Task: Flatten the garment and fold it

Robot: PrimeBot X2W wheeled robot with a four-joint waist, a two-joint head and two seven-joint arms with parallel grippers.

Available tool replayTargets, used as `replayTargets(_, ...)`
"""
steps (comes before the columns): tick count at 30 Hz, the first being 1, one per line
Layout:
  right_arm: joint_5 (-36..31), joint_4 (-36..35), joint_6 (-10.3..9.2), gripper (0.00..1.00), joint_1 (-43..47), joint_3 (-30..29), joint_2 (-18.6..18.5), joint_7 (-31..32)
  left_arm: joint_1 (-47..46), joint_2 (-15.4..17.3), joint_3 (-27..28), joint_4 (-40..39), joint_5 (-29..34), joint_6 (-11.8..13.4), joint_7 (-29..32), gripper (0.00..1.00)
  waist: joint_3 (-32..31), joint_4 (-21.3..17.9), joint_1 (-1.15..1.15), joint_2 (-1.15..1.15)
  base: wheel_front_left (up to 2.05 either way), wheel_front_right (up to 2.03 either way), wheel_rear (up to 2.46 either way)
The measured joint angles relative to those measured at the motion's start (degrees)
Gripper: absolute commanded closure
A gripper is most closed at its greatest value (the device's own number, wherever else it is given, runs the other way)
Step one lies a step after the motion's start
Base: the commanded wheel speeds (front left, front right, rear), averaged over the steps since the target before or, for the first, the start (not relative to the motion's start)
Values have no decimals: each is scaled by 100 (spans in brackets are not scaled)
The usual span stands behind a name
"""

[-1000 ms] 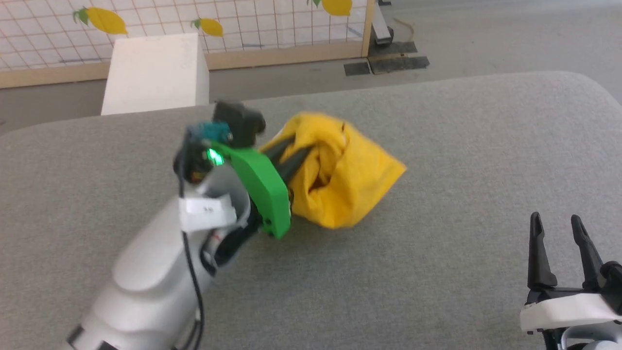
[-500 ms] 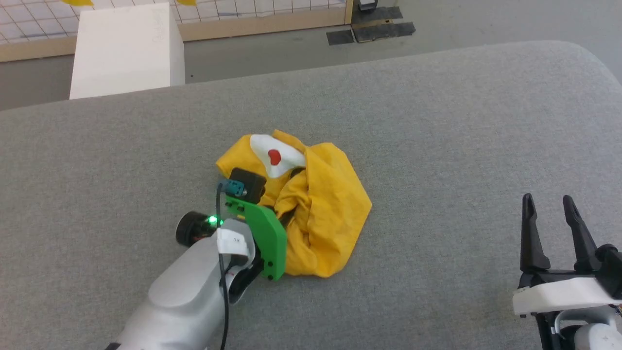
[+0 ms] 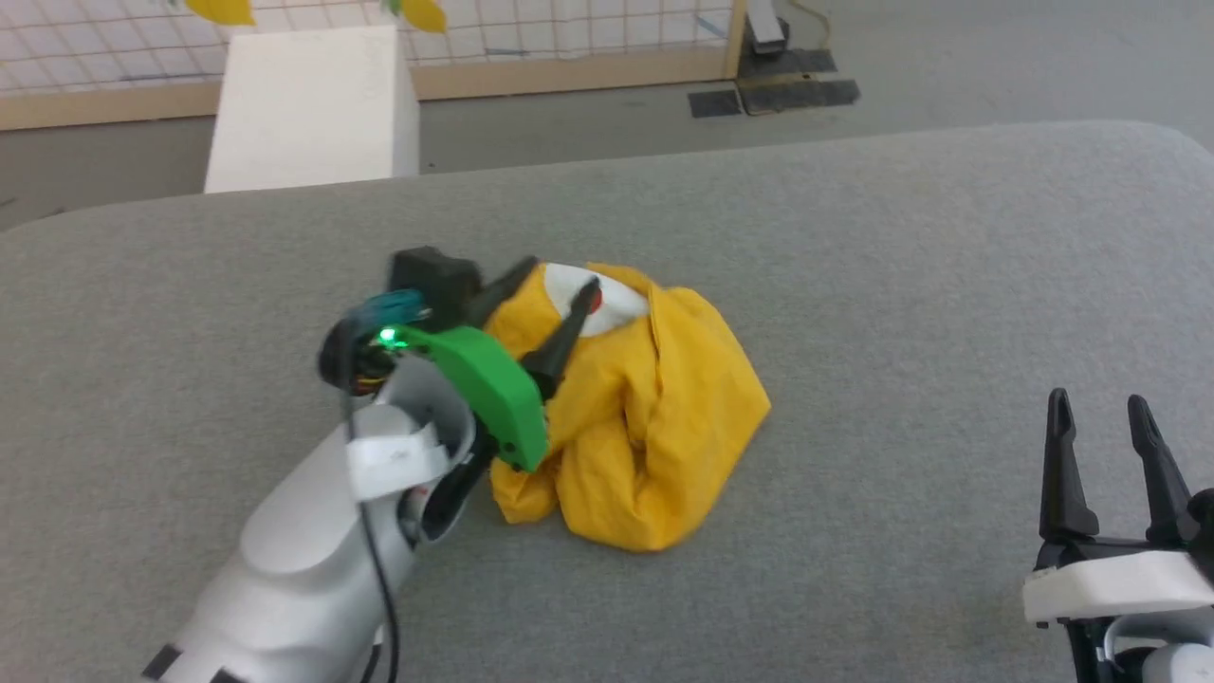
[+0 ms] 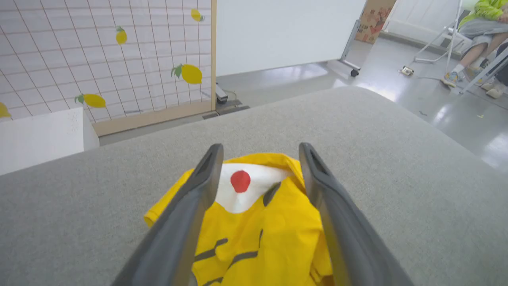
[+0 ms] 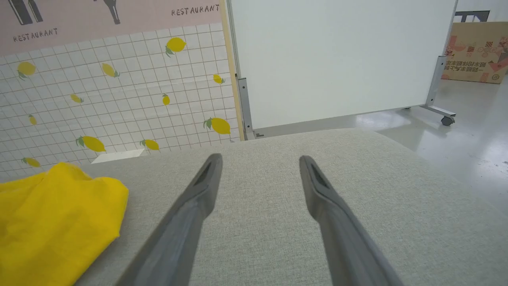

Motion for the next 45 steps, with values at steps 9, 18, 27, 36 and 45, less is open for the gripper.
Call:
replayTargets(9,-16,-3,0,0,85,-36,0,0,1374,590,759,-1422,278,909,-1194,0,-149,307,0,0,0,0,0)
replayTargets(18,-44,-33,0,0,90,40,1,0,3375,253,2878,-3078,1683,1241,-1268,0,-196,353,0,0,0,0,0)
replayTargets(27,-45,-20,0,0,319,167,1,0,4698,-770,4030,-2908,2654,639,-1268,0,-331,400,0,0,0,0,0)
replayTargets(36,-153,10,0,0,337,343,0,0,4712,-1300,4517,-2793,3105,67,-1268,0,-568,540,0,0,0,0,0)
replayTargets(45,-405,610,0,0,-686,890,2,945,4724,-1395,4558,-2798,3341,-110,-1268,0,-547,649,0,0,0,0,0)
